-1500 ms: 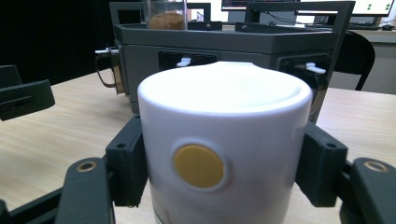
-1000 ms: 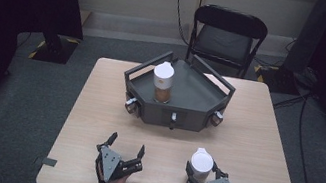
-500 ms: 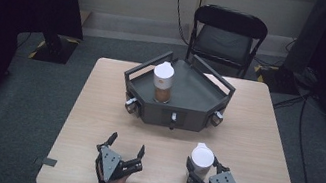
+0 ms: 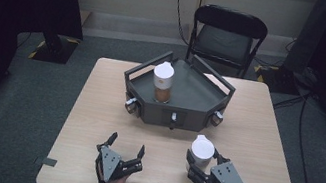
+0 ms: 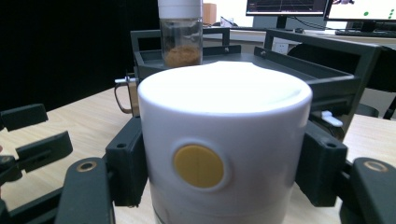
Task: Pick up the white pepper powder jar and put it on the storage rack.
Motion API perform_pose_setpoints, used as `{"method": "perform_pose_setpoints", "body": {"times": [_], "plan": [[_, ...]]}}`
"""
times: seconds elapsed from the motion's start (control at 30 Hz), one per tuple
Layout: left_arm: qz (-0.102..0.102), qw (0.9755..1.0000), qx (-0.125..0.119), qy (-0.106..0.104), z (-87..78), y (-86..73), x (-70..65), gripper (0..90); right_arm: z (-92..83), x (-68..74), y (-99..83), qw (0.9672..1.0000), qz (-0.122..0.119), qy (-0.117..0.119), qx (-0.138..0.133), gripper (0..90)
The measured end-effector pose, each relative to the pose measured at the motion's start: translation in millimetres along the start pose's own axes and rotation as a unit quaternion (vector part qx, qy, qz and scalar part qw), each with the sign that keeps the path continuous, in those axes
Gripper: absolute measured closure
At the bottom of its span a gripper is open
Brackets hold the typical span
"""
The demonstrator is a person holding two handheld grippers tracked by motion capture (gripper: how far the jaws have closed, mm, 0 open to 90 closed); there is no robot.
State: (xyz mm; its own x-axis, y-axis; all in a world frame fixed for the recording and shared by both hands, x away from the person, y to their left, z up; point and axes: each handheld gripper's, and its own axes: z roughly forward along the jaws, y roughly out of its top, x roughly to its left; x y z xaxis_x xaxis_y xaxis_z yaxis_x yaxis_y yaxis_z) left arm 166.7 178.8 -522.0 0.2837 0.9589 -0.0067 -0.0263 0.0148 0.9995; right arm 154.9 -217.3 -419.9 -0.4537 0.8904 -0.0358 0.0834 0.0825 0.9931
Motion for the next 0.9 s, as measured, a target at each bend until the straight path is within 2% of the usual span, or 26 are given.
{"method": "perform_pose_setpoints", "body": {"times": [0.2, 0.37, 0.9], "plan": [[0.0, 1.0, 0.0, -0.001, 0.0, 0.0, 0.2, 0.0, 8.2, 1.2, 9.2, 0.9999, -0.014, 0.005, 0.005, 30.1], [0.0, 1.0, 0.0, -0.001, 0.0, 0.0, 0.2, 0.0, 13.5, 0.3, 14.3, 0.9998, -0.015, 0.009, 0.004, 30.1], [0.0, 1.0, 0.0, 0.001, 0.0, 0.0, -0.4, 0.0, 38.2, -13.1, 34.0, 0.9998, -0.003, 0.017, -0.009, 30.1]]}}
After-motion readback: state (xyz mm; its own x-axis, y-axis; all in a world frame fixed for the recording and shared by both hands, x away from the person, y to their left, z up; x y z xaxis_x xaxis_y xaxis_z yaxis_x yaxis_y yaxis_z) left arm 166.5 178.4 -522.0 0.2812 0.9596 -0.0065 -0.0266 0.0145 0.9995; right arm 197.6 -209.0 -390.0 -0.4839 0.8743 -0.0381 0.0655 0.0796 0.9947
